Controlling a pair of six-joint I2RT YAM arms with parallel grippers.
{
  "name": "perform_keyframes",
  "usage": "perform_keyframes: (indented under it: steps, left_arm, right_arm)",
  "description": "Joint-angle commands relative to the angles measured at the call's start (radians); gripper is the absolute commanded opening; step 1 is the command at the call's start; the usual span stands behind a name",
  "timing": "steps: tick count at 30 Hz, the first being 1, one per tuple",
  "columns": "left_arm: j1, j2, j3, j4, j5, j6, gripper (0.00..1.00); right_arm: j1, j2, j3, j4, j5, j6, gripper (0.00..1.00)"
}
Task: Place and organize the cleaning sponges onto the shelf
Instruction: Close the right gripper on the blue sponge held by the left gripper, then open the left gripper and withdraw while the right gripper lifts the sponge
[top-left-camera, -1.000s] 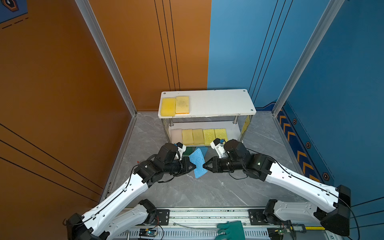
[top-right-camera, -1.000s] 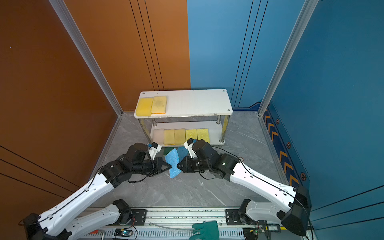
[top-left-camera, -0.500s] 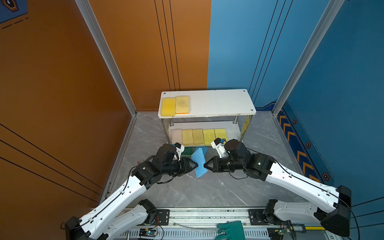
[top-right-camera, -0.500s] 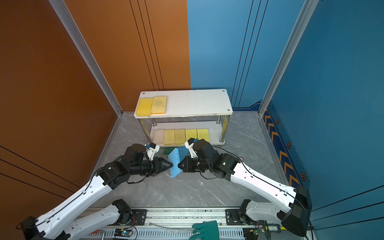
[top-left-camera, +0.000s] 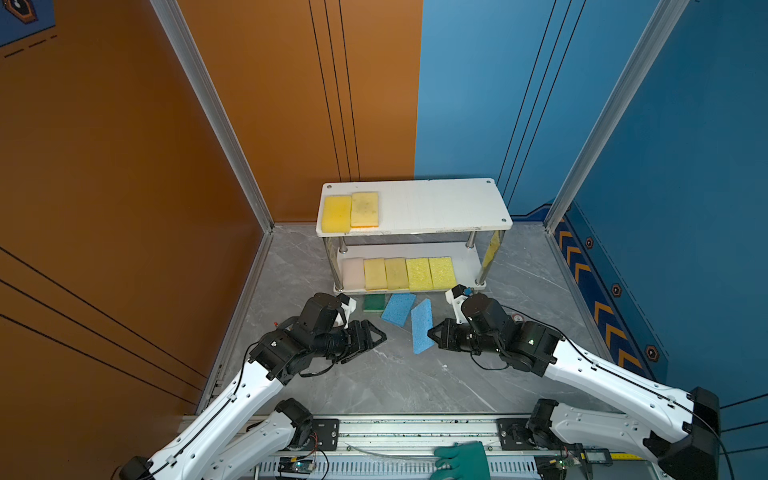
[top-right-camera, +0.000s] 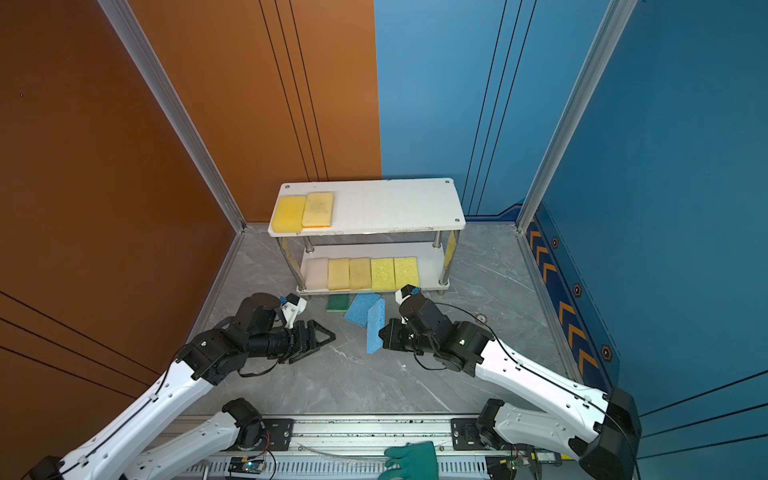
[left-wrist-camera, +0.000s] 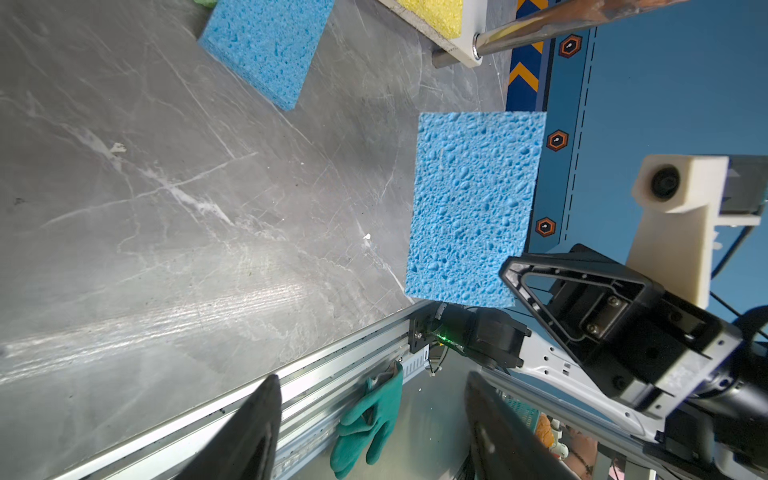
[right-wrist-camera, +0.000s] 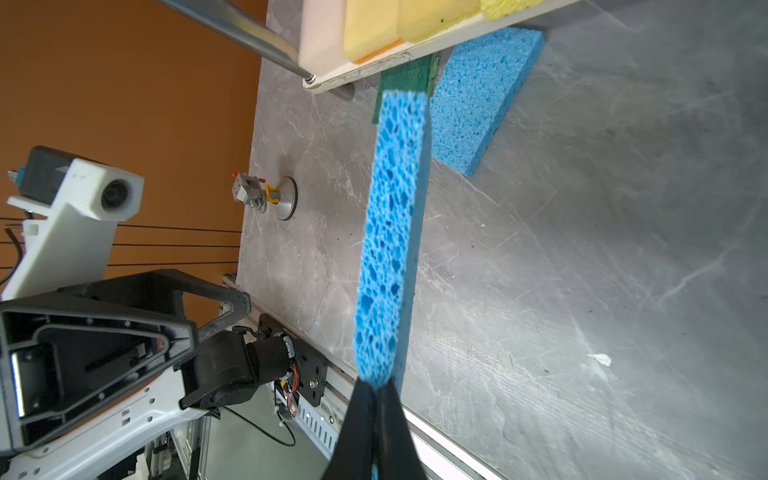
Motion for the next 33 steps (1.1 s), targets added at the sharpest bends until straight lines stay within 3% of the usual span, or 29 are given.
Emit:
perform_keyframes:
  steps: [1,6,14,25,33]
  left_arm:
    - [0.023,-0.002,0.027,-0.079,0.033,0.046,0.70]
    - [0.049,-0.031,-0.050,-0.084,0.043,0.055,0.70]
    - [0.100,-0.086,-0.163,-0.084,0.089,0.101,0.70]
    - [0.149,-0.141,-0.124,-0.078,0.026,0.003,0.71]
    - [0.150,-0.154,-0.090,-0.077,-0.052,-0.079,0.71]
  right_arm:
    - [0.035,-0.045,0.021,-0.082,0.094,0.083,0.05]
    - [0.105,-0.069,0.090,-0.219,0.170,0.120,0.06]
    - [0.238,-0.077,0.165,-0.207,0.276,0.162,0.05]
    - [0.201,0.089,0.588,-0.184,0.071,-0.107,0.06]
    - [-0.013,0.192,0.826,-0.181,-0.152,-0.175,0.06]
